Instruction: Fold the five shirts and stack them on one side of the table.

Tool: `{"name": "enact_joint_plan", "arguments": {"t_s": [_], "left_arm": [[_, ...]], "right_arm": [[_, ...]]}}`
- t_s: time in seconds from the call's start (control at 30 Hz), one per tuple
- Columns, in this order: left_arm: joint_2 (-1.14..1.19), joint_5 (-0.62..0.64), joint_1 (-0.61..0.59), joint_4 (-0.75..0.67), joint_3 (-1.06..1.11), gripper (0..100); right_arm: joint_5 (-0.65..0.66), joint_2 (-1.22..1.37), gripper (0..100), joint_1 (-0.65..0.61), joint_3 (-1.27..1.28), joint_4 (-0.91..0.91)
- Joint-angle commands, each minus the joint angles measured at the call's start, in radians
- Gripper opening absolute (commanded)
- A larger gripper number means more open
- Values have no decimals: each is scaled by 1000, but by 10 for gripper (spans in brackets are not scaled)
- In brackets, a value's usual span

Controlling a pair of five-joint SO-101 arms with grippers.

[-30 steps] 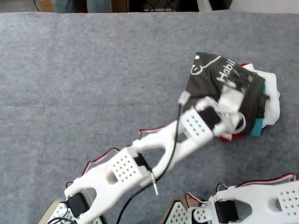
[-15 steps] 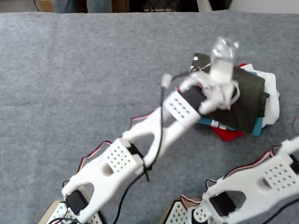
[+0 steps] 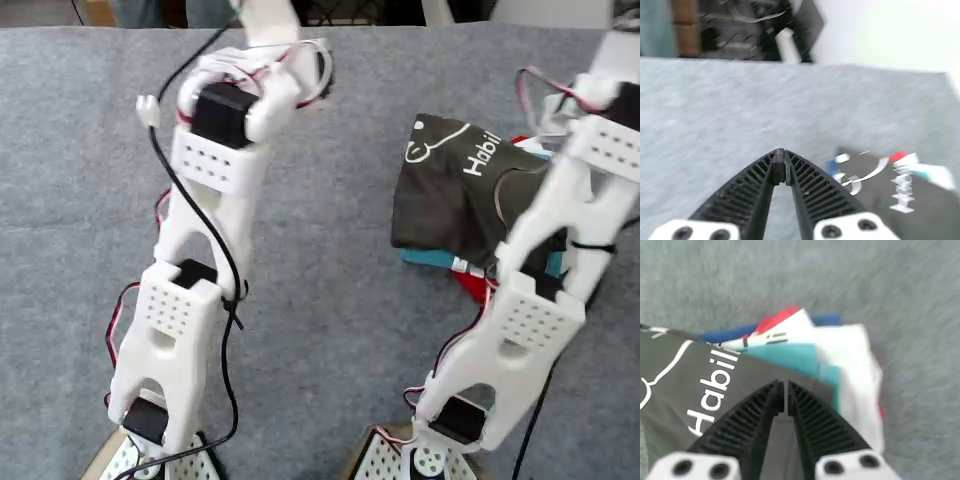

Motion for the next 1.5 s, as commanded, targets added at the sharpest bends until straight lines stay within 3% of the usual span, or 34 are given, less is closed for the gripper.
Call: {"name": "enact_joint_plan", "arguments": {"t_s": [0.0,0.23,0.43,0.67,0.9,1.0,1.17,1.3,1.47], "left_arm": [[-58,-54,-41,80,-45,29],[-58,-107,-128,150,-36,29],[-66,-107,-165,150,-36,29],[-66,-107,-163,150,-36,29],[-64,-109,-170,150,-36,29],[-66,-109,-185,150,-36,29],[-58,-207,-225,152,-35,29],[-60,-255,-254,152,-35,29],[-63,-256,-311,152,-35,29]], "right_arm": [[-38,47,22,-34,73,-66],[-44,275,22,-18,48,-124],[-37,401,22,23,-171,-161],[-35,392,22,20,-639,137],[-35,168,22,54,-570,135],[-31,28,21,63,-421,137],[-37,-147,21,61,133,104],[-97,-147,21,75,473,-48],[-101,-147,21,106,768,-397]]}}
